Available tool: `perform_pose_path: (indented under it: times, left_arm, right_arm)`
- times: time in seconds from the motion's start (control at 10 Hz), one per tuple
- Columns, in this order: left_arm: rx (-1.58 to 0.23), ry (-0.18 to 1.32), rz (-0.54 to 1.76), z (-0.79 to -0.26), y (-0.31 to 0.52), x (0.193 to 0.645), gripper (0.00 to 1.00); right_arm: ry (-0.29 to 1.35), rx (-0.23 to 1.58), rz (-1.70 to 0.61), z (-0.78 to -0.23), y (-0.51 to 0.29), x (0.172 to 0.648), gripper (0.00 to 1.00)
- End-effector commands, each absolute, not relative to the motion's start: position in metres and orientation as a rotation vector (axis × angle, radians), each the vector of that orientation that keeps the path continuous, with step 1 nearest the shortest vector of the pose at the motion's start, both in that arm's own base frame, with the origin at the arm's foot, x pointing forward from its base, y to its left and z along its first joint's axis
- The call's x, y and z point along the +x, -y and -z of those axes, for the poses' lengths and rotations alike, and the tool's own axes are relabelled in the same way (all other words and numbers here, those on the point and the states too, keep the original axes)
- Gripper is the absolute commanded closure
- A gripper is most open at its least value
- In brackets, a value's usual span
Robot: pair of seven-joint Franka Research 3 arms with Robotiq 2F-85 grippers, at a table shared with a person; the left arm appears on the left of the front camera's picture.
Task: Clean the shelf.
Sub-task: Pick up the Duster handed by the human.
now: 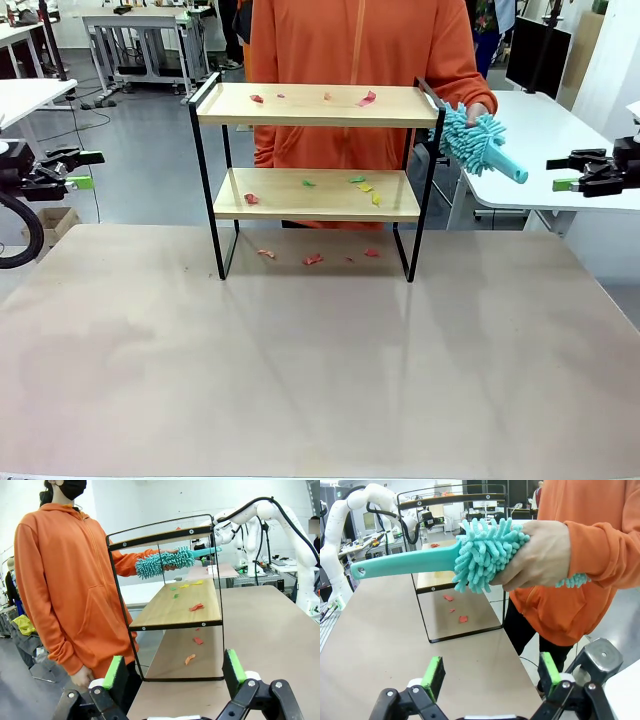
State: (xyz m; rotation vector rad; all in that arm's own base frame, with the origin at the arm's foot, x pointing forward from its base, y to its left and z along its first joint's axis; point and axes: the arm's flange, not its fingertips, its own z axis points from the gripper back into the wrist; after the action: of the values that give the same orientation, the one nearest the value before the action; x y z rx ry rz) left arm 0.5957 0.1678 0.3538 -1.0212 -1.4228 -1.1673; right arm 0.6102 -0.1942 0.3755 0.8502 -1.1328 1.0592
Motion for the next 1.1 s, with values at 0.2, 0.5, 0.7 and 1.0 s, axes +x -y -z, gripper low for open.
perform_pose_path:
  times: [0.2,0.5,0.7,1.0]
  left_arm:
    - [-1.015,1.422,1.181,-0.356,-0.169,0.594,0.00]
    - [-1.015,1.422,1.181,-0.356,-0.169,0.594,0.00]
    - [-1.015,1.422,1.181,-0.356,-0.169,0.594,0.00]
    - [-1.015,1.422,1.181,-0.356,-0.169,0.594,0.00]
  right_arm:
    - [1.126,0.709,-1.058,-0.395,0.195,0.601,0.00]
    - [1.111,0.516,-0.971,-0.495,0.169,0.576,0.00]
    - [1.048,0.374,-0.865,-0.548,0.138,0.561,0.00]
    - [0.911,0.222,-0.697,-0.609,0.068,0.517,0.00]
